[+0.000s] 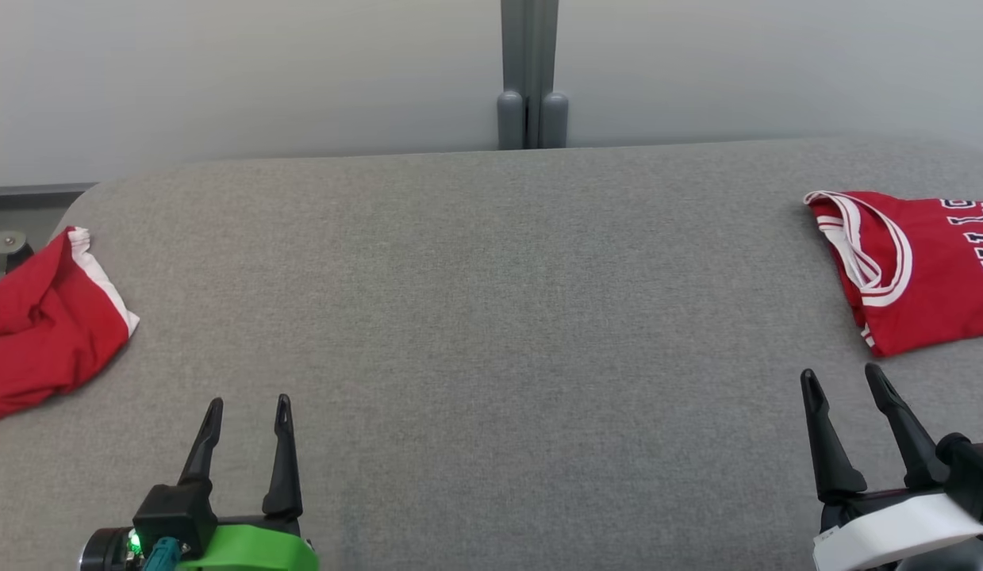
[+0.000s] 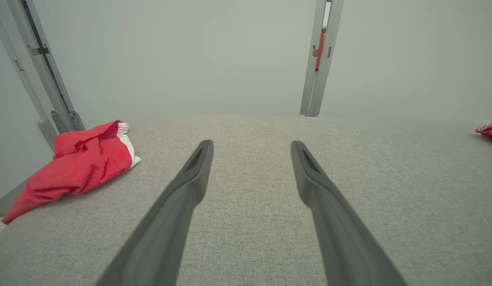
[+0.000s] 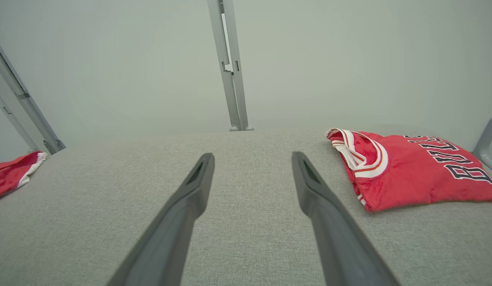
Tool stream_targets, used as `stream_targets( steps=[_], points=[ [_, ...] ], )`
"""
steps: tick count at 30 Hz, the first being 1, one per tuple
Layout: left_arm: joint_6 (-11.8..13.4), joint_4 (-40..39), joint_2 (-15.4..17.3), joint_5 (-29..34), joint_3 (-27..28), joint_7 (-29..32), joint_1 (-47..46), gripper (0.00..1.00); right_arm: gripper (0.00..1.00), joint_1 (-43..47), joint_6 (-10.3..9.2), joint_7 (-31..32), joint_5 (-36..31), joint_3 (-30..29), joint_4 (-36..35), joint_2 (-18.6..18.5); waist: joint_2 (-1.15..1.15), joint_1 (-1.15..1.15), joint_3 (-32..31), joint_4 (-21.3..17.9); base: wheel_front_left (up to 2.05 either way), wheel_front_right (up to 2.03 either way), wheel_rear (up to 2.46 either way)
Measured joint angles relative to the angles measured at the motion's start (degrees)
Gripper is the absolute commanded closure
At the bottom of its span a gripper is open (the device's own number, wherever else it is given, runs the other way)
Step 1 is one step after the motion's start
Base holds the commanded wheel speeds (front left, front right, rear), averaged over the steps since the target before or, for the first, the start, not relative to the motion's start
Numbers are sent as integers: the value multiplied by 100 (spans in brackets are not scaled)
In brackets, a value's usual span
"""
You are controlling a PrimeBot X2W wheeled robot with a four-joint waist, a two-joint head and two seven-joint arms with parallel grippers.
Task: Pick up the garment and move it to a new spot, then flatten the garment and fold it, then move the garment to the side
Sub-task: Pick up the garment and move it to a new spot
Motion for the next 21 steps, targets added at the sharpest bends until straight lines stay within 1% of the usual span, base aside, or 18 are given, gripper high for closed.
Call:
stream_targets(
  steps=[6, 16, 21],
  points=[
    [18, -34, -51, 8, 146, 0, -163, 0, 0, -28, 0, 109, -11, 70, -107, -48, 0, 0, 69, 375, 0, 0, 0],
    [5, -43, -179, 60, 495, 0, -269, 0, 0, -389, -2, 271, -34, 554, -229, -215, 0, 0, 213, 1320, 0, 0, 0],
    [-41, -11, -252, 79, 647, 0, -307, 0, 0, -512, -1, 335, -38, 689, -293, -299, 0, 0, 292, 1746, 0, 0, 0]
  ],
)
